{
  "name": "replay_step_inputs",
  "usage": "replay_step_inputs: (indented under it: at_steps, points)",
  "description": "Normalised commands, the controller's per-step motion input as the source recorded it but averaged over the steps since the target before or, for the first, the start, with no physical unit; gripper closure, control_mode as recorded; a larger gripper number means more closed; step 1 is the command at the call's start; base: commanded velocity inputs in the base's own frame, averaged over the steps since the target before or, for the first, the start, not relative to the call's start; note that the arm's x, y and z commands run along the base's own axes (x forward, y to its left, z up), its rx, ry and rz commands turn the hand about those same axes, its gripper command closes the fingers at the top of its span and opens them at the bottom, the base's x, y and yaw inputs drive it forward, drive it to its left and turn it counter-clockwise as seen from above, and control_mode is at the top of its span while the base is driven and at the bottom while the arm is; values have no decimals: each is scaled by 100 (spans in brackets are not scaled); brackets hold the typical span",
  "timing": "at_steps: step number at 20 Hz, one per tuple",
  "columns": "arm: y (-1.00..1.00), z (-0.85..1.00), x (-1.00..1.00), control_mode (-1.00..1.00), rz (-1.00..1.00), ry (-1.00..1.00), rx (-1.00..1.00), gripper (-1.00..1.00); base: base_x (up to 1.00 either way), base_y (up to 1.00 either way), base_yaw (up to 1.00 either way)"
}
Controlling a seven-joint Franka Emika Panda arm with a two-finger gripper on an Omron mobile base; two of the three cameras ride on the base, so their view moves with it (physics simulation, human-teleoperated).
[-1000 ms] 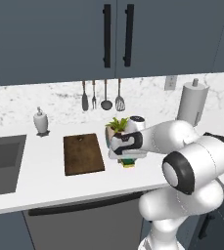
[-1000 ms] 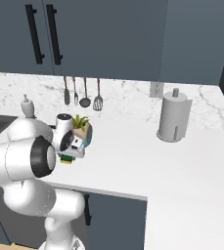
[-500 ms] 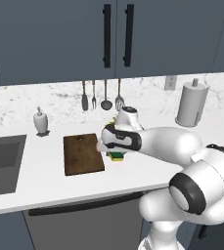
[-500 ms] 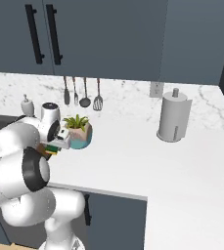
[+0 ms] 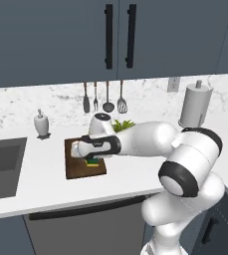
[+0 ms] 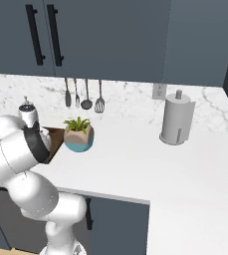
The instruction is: Pick up the sponge from the counter and clean the cutting board by briefly scrubbing or pressing down on the cutting board. Once finished, release the sponge.
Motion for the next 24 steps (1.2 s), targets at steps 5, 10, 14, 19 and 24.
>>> replay_step_inputs:
  at_steps: [5,10,14,19,24]
  points:
    - [64,-17,30,-100,-1,0,1,100,0,0,0]
    - [52,-18,0,-100,0,0,0,100,0,0,0]
    - [27,-18,0,-100,0,0,0,100,0,0,0]
    - [1,-16,0,-100,0,0,-3,100,0,0,0]
    - [0,-21,0,-100,0,0,-5,100,0,0,0]
